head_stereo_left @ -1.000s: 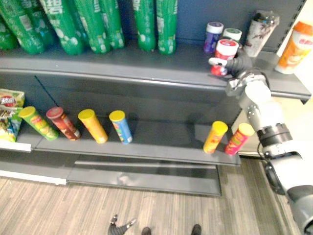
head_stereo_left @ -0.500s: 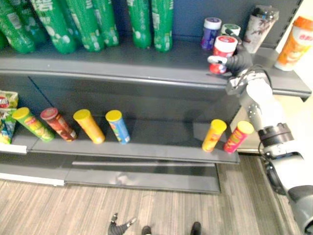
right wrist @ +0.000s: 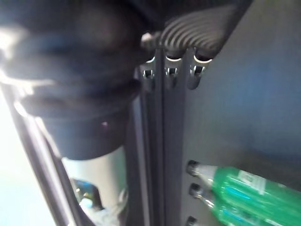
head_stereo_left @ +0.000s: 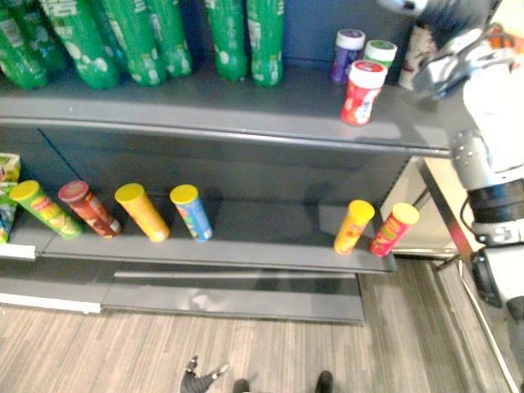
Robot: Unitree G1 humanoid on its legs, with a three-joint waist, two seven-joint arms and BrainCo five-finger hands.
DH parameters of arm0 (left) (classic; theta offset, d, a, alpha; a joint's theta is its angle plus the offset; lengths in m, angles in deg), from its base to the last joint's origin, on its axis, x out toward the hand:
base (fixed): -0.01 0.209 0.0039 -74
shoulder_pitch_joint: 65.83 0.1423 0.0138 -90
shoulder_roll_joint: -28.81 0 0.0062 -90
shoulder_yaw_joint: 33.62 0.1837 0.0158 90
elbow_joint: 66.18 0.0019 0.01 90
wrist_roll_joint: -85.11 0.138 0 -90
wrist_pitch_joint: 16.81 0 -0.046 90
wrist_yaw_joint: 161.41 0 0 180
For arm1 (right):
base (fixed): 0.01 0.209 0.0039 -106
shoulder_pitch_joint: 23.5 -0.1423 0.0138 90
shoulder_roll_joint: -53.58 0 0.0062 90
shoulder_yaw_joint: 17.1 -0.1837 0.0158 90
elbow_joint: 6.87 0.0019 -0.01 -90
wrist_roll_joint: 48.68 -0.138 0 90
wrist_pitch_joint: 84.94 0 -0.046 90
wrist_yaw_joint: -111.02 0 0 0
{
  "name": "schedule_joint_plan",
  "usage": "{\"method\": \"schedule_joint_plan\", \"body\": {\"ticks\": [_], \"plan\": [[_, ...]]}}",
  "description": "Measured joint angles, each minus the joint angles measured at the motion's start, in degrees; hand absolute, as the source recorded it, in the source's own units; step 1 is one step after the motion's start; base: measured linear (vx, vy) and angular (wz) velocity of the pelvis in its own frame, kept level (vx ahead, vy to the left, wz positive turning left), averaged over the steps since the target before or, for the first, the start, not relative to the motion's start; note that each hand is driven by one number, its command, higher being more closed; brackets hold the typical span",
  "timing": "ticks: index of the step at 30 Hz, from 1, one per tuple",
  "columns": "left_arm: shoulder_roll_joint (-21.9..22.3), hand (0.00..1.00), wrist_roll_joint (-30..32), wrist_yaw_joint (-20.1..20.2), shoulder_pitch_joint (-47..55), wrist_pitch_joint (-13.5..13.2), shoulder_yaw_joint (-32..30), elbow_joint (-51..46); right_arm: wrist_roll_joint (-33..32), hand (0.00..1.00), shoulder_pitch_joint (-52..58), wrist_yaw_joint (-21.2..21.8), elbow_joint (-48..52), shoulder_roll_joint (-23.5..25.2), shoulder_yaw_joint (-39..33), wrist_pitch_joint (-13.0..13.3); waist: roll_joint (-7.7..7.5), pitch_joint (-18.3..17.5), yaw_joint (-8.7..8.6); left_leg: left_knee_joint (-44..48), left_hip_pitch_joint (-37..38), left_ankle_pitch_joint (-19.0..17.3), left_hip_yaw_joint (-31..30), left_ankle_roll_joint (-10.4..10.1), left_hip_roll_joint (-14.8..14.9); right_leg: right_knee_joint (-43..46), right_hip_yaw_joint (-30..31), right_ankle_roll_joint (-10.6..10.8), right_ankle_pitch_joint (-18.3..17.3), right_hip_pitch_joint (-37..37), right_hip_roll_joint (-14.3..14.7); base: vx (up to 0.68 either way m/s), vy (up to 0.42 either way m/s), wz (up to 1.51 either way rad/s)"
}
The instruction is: Put the gum and the chips on the shelf.
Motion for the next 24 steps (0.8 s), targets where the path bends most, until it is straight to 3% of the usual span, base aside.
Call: {"method": "schedule_joint_plan", "body": {"ticks": [8,11,15,20,24], "plan": [[-0.1,0.0,0.0,0.0,0.1,-0.1,-1.0,2.1,-2.4,0.0,2.9,-0.3,4.5,-2.0,-1.7,1.2,-0.78,-0.5,-1.21,-0.3,0.8,-0.2,1.7,-0.3,0.2,0.0,1.6,0.1,-0.1,-0.2,0.3,-0.01,-0.006,-0.1],[-0.5,0.0,0.0,0.0,0.4,-0.7,-1.4,2.5,-4.6,0.0,12.9,-0.3,11.7,-2.0,-7.8,1.7,-1.38,-1.0,-1.56,-0.3,0.8,-0.3,2.4,-0.4,0.2,0.0,2.7,0.2,-0.3,-0.6,0.4,0.01,-0.001,-0.11],[-0.6,0.0,-0.3,0.0,0.4,-1.3,-1.5,4.3,-6.1,0.0,25.6,0.5,19.6,-1.3,-9.1,0.4,-1.27,-1.2,-2.5,-0.3,0.9,-0.5,3.8,-0.5,0.3,0.0,4.1,0.2,-0.2,-1.4,0.7,0.02,-0.002,-0.21],[-0.6,0.0,-0.8,-0.5,0.8,-1.6,-1.5,4.4,-6.8,0.0,48.1,6.8,30.1,7.9,-7.8,-4.0,-1.08,-1.4,-4.26,0.0,1.0,-0.8,5.3,-0.9,0.5,0.0,5.7,-0.4,0.3,-2.2,1.3,0.03,-0.006,-0.17],[-0.5,0.0,-0.9,-1.3,1.0,-1.7,-1.0,4.5,-6.8,0.0,59.3,12.6,30.8,10.5,-0.7,-4.1,-0.93,-1.5,-4.69,0.0,1.7,-1.2,6.4,-1.2,0.7,0.0,6.4,-0.3,0.3,-2.0,1.6,0.01,-0.004,-0.12]]}}
